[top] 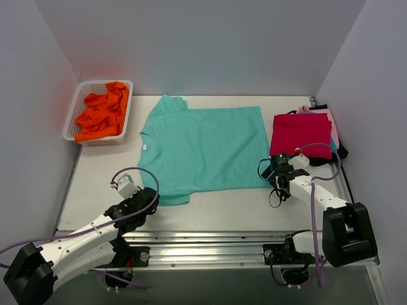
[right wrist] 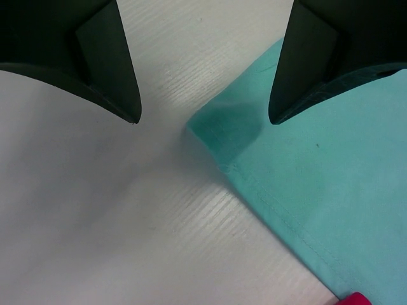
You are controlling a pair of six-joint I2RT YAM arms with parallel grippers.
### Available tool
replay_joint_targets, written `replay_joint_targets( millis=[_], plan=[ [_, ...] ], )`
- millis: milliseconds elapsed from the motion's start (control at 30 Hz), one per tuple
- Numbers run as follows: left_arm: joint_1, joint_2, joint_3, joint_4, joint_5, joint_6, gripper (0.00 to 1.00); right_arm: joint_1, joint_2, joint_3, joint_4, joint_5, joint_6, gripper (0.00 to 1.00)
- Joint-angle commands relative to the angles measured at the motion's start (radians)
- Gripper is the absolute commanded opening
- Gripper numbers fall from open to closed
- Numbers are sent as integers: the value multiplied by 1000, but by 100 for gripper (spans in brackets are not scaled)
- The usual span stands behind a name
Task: Fold and stack the t-shirts
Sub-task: Grap the side of the flattened tshirt closest away from the robot with both arms
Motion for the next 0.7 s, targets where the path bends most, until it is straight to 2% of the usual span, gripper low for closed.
replay_joint_targets(
  millis=[0, 200, 267, 300, 333, 400, 500, 567, 667],
  plan=[
    [25, 19, 2, 86, 43, 64, 2, 4, 2, -35, 20, -8, 46, 76],
    [52, 7, 0, 95, 56, 84, 2, 6, 20, -43, 24, -2, 52, 68],
    [56, 1, -1, 95, 61, 88, 2, 6, 22, -44, 31, -2, 49, 60],
    [58, 2, 0, 95, 61, 88, 2, 6, 23, -46, 33, -1, 51, 59],
    [59, 2, -1, 97, 64, 90, 2, 6, 26, -44, 36, -2, 49, 50],
    [62, 5, -1, 98, 66, 90, 2, 6, 37, -41, 37, -2, 46, 42],
    [65, 8, -1, 98, 70, 90, 2, 6, 57, -32, 43, -5, 42, 41],
    [67, 5, -4, 100, 73, 90, 2, 6, 69, -28, 45, -4, 39, 35],
    [68, -1, -7, 98, 73, 90, 2, 6, 91, -18, 50, -8, 32, 35]
  ],
)
